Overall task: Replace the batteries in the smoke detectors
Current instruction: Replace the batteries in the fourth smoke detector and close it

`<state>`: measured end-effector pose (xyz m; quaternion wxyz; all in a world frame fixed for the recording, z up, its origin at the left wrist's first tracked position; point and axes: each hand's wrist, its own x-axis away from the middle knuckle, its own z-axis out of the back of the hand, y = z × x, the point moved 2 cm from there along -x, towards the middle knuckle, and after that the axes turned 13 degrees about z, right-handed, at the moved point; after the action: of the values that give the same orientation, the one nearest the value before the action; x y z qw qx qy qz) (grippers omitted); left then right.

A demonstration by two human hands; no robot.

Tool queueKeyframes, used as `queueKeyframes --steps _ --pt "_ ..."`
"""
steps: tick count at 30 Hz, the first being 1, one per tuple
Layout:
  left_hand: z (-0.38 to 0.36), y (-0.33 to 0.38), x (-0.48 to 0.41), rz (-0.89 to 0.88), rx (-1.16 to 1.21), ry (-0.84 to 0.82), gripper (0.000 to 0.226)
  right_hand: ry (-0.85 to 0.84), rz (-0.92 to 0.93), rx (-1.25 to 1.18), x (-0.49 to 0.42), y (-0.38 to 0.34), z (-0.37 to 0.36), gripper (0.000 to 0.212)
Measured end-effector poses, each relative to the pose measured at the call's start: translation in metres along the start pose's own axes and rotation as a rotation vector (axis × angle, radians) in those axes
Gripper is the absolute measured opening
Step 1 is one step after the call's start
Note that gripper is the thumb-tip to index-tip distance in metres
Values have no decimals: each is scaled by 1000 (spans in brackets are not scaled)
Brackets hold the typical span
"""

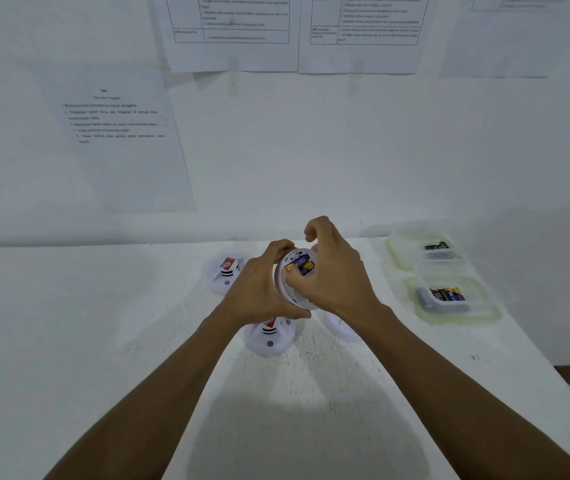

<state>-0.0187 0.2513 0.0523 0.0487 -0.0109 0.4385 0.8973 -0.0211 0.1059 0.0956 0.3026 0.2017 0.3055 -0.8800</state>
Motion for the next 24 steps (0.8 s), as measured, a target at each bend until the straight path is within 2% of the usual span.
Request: queueKeyframes --steps 2,7,13,16,19,24 --pt "0 0 1 -5 47 4 100 -19 46 -63 3 2 3 54" --pt "-15 5 -2 -14 99 -26 100 64 240 -54 17 15 10 33" --pt "-50 34 -7 -25 122 -64 99 292 95 -279 33 58 58 25" --pt "-68 46 -13 -32 152 -70 99 184 -94 -220 47 110 91 12" --pt "-86 64 -17 -44 163 -98 96 20 -289 -131 65 171 122 9" --pt "-120 93 -23 -54 153 -115 97 -186 -377 32 77 241 148 5"
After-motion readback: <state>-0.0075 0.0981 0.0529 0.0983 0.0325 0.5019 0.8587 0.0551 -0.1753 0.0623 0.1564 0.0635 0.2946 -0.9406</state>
